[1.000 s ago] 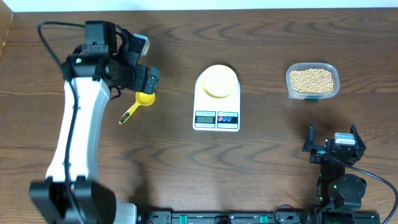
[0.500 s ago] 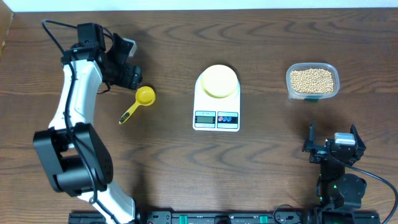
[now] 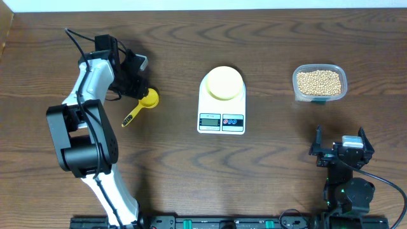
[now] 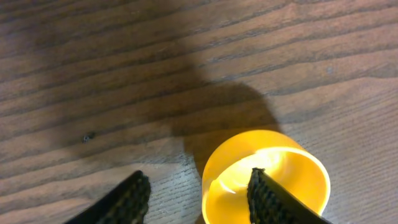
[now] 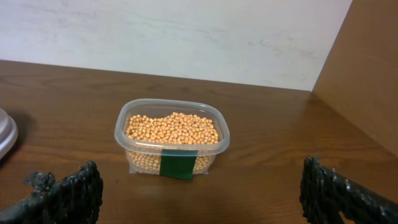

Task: Scoop item into bowl and weigh 50g on scale
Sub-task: 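Reach the left gripper down to the yellow scoop's cup and grasp it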

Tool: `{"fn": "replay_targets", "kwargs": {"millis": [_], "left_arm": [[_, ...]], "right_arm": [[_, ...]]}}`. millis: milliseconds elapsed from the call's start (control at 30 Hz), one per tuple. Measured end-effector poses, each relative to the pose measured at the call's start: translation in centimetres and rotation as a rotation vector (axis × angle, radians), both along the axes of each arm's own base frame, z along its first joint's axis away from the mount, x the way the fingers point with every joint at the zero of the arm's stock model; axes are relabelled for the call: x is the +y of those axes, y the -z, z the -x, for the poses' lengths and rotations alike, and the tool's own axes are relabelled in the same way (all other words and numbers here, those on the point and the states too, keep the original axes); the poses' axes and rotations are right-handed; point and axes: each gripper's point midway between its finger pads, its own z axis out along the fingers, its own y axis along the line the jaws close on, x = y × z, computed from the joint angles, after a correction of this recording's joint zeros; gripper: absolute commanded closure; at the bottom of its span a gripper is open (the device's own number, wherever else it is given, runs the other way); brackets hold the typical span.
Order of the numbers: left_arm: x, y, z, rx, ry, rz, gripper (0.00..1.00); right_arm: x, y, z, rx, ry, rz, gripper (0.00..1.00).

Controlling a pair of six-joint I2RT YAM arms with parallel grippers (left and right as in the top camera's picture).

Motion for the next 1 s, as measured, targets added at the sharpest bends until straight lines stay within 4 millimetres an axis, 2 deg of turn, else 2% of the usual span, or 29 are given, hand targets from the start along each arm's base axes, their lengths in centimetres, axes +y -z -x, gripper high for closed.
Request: {"fn": "replay_targets", "kwargs": {"millis": [333,367,600,1000], "left_arm": [[-0.2,0.8,0.2,0.01,0.002,0.002,0.56],[-0.2,0.8,0.1,0.008,0.002,0.002,0.6],[-0.6,1.1,0.1,0.01,0.01,0.002,0.68],[-1.1,1.4,0.2,0.016,0.021,0.003,0.69]], "right_arm": [[0.0,0.0,0.0,0.0,0.0,0.0,0.01],[0.0,0.0,0.0,0.0,0.0,0.0,0.01],[0.0,0.0,0.0,0.0,0.0,0.0,0.01],[0.0,0.0,0.0,0.0,0.0,0.0,0.01]]}}
